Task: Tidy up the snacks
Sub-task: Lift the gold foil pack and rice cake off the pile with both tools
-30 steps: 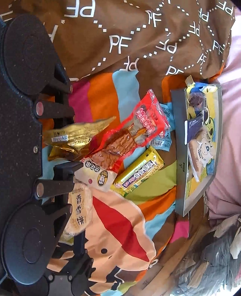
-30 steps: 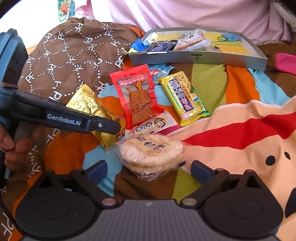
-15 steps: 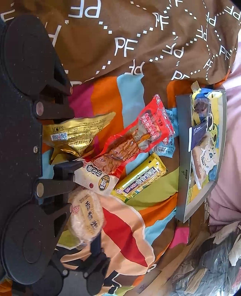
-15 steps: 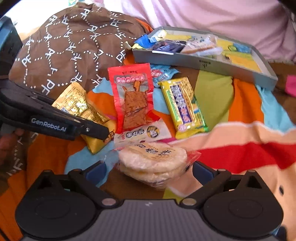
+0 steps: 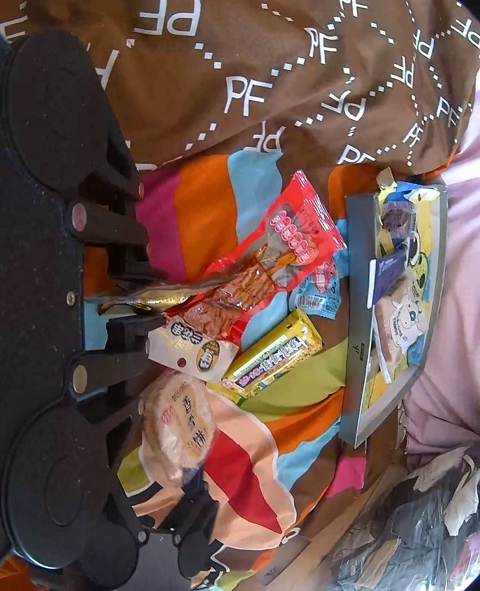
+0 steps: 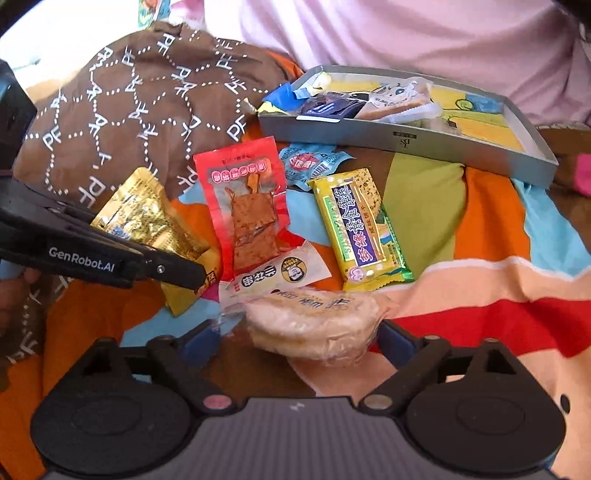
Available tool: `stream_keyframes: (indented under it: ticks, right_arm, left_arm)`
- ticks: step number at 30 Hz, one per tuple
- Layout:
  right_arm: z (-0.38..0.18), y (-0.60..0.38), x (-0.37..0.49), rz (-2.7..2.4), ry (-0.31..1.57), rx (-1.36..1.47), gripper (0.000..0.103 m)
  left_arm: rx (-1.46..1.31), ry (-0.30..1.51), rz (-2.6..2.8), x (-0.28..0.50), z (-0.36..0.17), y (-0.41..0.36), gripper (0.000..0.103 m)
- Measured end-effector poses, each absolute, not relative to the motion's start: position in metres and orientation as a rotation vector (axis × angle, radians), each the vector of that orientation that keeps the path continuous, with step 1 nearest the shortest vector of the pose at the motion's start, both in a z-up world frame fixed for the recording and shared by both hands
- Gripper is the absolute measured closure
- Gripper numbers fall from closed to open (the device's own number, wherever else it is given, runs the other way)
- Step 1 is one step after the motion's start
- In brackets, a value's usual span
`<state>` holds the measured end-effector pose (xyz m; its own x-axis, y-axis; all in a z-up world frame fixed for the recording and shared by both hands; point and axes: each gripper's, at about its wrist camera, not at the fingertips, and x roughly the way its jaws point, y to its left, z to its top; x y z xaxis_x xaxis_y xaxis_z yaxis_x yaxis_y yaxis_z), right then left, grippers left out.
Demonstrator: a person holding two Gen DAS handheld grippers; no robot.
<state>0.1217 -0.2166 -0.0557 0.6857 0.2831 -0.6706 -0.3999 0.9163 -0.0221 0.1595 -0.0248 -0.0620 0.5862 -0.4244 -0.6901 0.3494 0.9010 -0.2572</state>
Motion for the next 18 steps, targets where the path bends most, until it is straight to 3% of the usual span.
stream_keyframes:
  ticks: [8, 18]
  right_arm:
    - [-0.058, -0.224, 0.119, 0.377, 0.706, -0.129, 0.026]
    - [-0.053, -0.220, 0.104, 0.346, 0.674, -0.117, 0.028]
  left_arm:
    - [-0.102, 0.831, -0.448, 0.159, -0.062, -0.025, 0.085]
    - [-0.109, 0.834, -0.444, 0.158, -0.063, -0.025, 0.085]
